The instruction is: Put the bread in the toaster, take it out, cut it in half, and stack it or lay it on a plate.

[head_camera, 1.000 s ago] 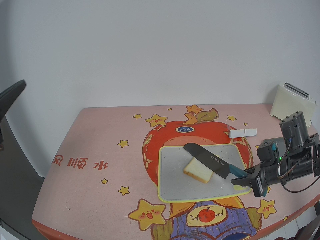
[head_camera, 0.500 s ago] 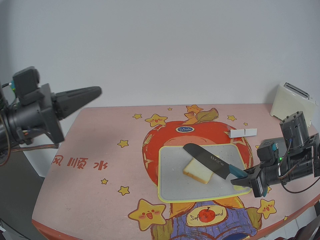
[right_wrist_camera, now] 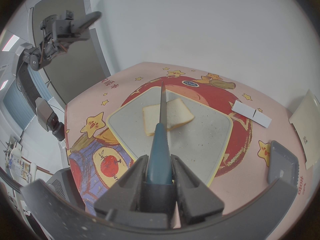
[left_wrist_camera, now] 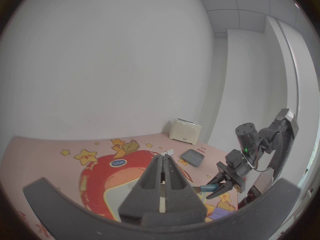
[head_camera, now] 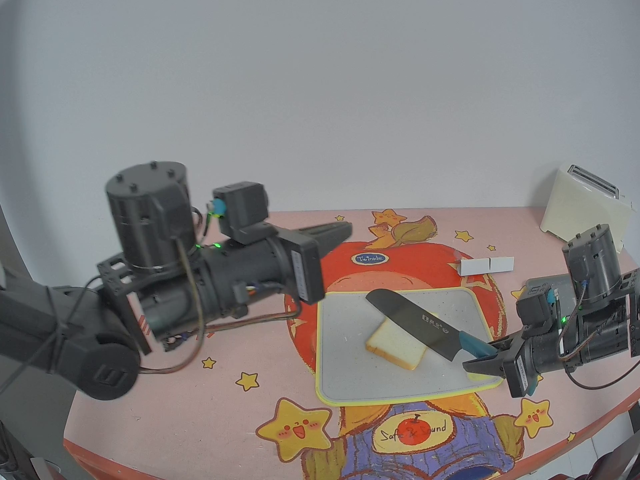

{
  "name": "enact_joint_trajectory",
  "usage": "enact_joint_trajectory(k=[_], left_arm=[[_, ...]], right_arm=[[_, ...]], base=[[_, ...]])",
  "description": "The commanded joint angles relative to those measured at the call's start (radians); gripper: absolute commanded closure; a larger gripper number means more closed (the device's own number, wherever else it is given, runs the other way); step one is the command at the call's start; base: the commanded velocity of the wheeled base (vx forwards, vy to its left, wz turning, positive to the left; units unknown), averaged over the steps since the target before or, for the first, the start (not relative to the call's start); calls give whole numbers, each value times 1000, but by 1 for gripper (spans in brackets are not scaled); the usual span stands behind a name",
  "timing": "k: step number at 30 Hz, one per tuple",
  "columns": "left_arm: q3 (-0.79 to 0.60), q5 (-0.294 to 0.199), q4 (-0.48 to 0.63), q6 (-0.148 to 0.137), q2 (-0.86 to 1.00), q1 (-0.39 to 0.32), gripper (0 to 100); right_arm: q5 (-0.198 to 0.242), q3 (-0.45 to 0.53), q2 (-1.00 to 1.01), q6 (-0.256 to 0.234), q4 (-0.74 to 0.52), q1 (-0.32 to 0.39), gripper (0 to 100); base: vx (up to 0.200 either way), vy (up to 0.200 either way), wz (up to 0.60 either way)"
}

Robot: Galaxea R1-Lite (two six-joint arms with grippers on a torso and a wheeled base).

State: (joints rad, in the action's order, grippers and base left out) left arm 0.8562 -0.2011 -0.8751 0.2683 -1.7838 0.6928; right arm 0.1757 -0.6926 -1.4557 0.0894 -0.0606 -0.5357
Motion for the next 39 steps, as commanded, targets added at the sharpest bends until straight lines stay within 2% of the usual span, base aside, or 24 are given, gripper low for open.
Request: enact_joint_trajectory(k=[1,6,11,17,28,39], left_arm=[[70,19,-54,32,-161,31,100],[152,66,-93,31,-270,67,100],[173,68,-93,31,-281,68,100],[159,68,-93,31,-284,70,100],[156,66,-113,29,-345,73,100],[161,66,-116,29,-376,88,100]], right_arm=[[-1,18,25,1,1,0,100],[-9,13,25,1,1,-1,100],[-10,16,21,1,1,-1,100],[-38,19,18,0,-1,-1,100],[-58,18,20,-3,-1,-24,100],[-59,13,18,-5,1,-39,100]], base=[[0,0,0],[0,0,0],[0,0,0],[0,0,0],[0,0,0],[0,0,0]])
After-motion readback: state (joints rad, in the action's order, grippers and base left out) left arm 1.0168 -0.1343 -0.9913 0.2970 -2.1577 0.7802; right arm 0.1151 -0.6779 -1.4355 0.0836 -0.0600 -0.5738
